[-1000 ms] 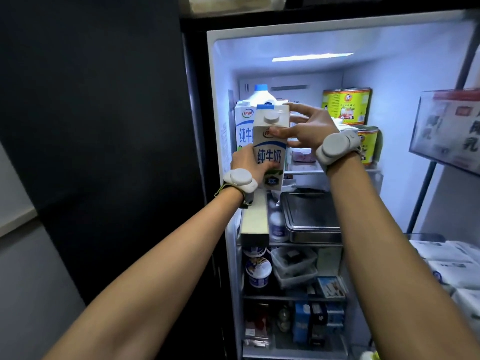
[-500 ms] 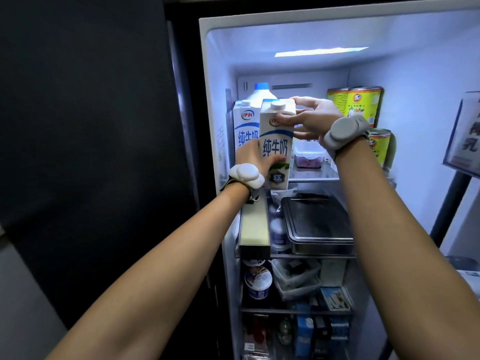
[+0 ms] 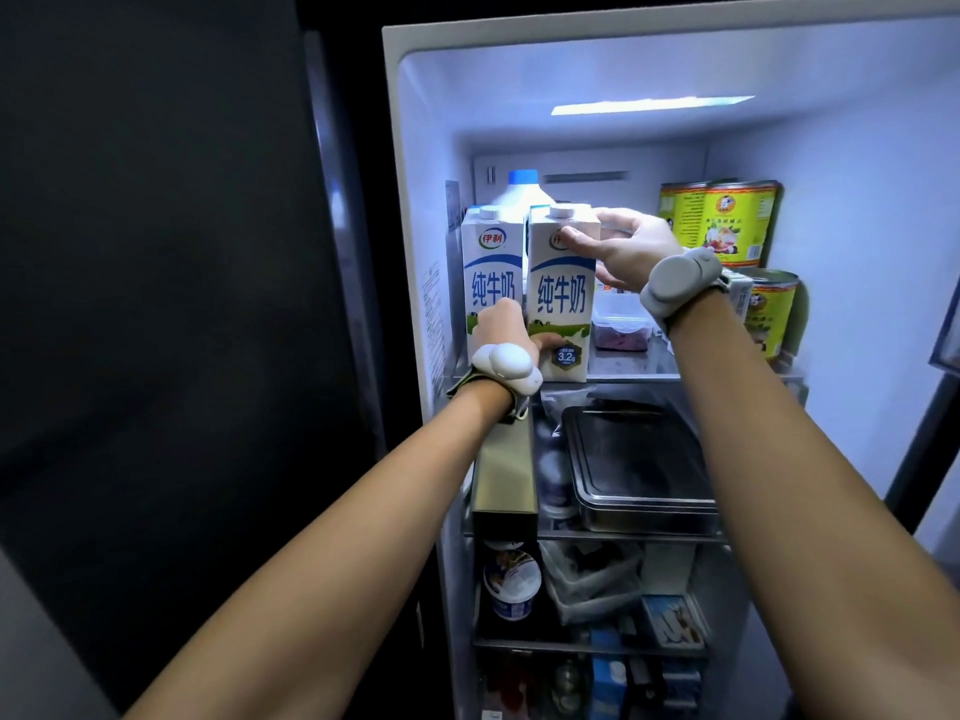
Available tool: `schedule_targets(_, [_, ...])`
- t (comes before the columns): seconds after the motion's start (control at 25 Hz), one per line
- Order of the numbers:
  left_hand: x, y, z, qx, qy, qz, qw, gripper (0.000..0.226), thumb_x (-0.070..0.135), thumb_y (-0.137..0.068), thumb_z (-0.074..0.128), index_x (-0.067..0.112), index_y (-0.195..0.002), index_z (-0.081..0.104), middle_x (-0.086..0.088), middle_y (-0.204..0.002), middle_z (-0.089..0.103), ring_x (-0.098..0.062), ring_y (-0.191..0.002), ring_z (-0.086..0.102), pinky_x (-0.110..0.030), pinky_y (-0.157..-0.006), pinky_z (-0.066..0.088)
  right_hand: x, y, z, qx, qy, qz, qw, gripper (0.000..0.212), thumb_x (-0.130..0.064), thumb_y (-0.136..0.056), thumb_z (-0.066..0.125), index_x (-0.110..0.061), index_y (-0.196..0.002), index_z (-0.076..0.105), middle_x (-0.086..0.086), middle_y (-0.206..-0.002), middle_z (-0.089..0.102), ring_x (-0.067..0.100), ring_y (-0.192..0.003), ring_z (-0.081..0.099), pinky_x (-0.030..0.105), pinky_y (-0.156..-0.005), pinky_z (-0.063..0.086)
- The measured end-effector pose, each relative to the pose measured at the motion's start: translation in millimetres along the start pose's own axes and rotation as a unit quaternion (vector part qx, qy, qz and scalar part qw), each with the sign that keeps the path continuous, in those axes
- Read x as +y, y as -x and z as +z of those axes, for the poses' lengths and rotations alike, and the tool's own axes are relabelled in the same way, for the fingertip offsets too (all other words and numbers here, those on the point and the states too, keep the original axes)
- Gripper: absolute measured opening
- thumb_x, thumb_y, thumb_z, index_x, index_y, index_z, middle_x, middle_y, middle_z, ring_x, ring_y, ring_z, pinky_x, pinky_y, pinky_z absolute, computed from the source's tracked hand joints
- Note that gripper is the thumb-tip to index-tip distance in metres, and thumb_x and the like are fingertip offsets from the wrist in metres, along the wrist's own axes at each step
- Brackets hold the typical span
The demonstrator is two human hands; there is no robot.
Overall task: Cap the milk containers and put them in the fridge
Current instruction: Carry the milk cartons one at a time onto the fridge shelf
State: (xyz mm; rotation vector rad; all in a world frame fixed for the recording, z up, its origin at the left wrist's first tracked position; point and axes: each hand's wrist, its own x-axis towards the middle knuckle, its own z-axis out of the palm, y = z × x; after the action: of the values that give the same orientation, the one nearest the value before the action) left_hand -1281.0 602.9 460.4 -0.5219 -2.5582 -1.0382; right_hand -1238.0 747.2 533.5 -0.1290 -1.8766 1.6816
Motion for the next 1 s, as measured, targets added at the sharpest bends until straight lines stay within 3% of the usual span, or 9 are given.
schedule_targets(0.08, [-2.5, -3.8, 4.4, 0.002, -0.009, -0.012, 1.000, 0.054, 0.053, -0.069, 0.082, 0.006, -0.081, 0.058, -0.013, -0.090, 0.069, -0.027, -0.070, 0.056, -0.031, -0.059, 0.041, 9.1, -5.9, 0.7, -0.004, 0.010, -0.011, 1.000, 0.064, -0.019, -0.077, 0.088, -0.005, -0.132, 0.062, 0.009, -0.114, 0.074, 0.008, -0.086, 0.071, 0.015, -0.067, 0.058])
schedule_targets(0.2, [-3.1, -9.9, 11.8, 0.009, -0.031, -0.003, 0.999, 0.053, 0.055, -0.072, 0.079, 0.009, -0.076, 0.053, -0.011, -0.083, 0.066, -0.028, -0.069, 0.057, -0.030, -0.057, 0.040, 18.5, -10.3, 1.3, 0.008, 0.019, -0.009, 1.000, 0.064, -0.016, -0.076, 0.088, -0.001, -0.131, 0.061, 0.018, -0.125, 0.071, 0.025, -0.115, 0.070, 0.040, -0.098, 0.058])
schedule_targets(0.32, [-3.2, -17.5, 16.3, 0.013, -0.077, -0.015, 0.997, 0.052, 0.063, -0.072, 0.074, 0.014, -0.079, 0.056, -0.007, -0.083, 0.066, -0.027, -0.072, 0.062, -0.027, -0.056, 0.040, 25.3, -11.5, 2.8, 0.029, 0.059, -0.021, 0.998, 0.060, -0.024, -0.077, 0.088, -0.002, -0.126, 0.063, 0.017, -0.121, 0.072, 0.027, -0.113, 0.071, 0.042, -0.097, 0.059])
schedule_targets(0.48, [-2.4, -22.8, 24.4, 0.053, -0.113, -0.016, 0.992, 0.052, 0.069, -0.071, 0.070, 0.021, -0.073, 0.051, 0.000, -0.069, 0.055, -0.022, -0.062, 0.052, -0.022, -0.046, 0.021, 31.7, -17.1, 3.8, 0.050, 0.078, -0.030, 0.995, 0.062, -0.031, -0.077, 0.087, -0.003, -0.126, 0.062, 0.014, -0.119, 0.073, 0.023, -0.110, 0.072, 0.038, -0.096, 0.059])
schedule_targets(0.56, [-1.6, -24.7, 27.8, 0.058, -0.125, -0.015, 0.990, 0.051, 0.069, -0.072, 0.068, 0.022, -0.074, 0.049, 0.000, -0.069, 0.055, -0.022, -0.061, 0.050, -0.022, -0.046, 0.019, 32.4, -19.8, 4.2, 0.045, 0.092, -0.032, 0.994, 0.062, -0.035, -0.077, 0.087, -0.005, -0.126, 0.063, 0.012, -0.120, 0.073, 0.022, -0.110, 0.072, 0.040, -0.097, 0.059])
schedule_targets(0.8, [2.9, -22.2, 27.0, 0.049, -0.165, 0.006, 0.985, 0.046, 0.065, -0.078, 0.066, 0.021, -0.080, 0.055, -0.006, -0.085, 0.071, -0.024, -0.070, 0.060, -0.028, -0.056, 0.032, 37.0, -23.0, 3.8, 0.044, 0.101, -0.024, 0.994, 0.058, -0.042, -0.076, 0.086, -0.009, -0.120, 0.069, 0.009, -0.115, 0.076, 0.018, -0.103, 0.074, 0.037, -0.095, 0.060])
schedule_targets(0.88, [1.7, -15.3, 23.1, 0.030, -0.164, 0.008, 0.986, 0.042, 0.056, -0.085, 0.064, 0.014, -0.086, 0.063, -0.008, -0.092, 0.072, -0.026, -0.077, 0.065, -0.029, -0.059, 0.037, 39.7, -20.0, 3.4, 0.035, 0.108, -0.011, 0.993, 0.040, -0.040, -0.079, 0.084, -0.013, -0.106, 0.072, 0.008, -0.113, 0.077, 0.016, -0.097, 0.074, 0.035, -0.092, 0.061])
schedule_targets(1.0, [-1.2, -1.8, 11.9, -0.002, -0.135, 0.020, 0.991, 0.033, 0.041, -0.094, 0.060, 0.009, -0.098, 0.068, -0.010, -0.099, 0.072, -0.030, -0.089, 0.068, -0.032, -0.066, 0.046, 43.9, -10.2, 2.9, 0.063, 0.115, 0.007, 0.991, 0.016, -0.033, -0.084, 0.079, -0.021, -0.082, 0.068, 0.011, -0.107, 0.077, 0.026, -0.101, 0.073, 0.049, -0.097, 0.058])
